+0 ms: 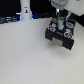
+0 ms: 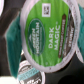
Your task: Open the kcup holder, insert the kcup into the holder, and close the kcup holder
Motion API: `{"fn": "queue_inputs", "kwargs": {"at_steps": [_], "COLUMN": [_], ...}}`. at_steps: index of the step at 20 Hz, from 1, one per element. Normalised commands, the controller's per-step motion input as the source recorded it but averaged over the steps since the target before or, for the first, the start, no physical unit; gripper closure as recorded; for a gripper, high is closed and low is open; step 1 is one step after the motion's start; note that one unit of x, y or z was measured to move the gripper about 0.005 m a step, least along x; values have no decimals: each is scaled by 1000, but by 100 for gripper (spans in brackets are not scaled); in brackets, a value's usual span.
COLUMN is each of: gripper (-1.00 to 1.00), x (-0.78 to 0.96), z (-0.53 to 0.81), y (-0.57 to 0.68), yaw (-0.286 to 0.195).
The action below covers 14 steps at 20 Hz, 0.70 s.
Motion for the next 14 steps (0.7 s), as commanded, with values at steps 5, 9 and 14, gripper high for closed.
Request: {"fn": "queue_inputs", "kwargs": {"at_steps": [5, 9, 14], "gripper": [100, -100, -100], "x": [115, 47, 114], "z": [-203, -103, 208], "y": [51, 88, 71], "yaw": [-3, 11, 27]}}
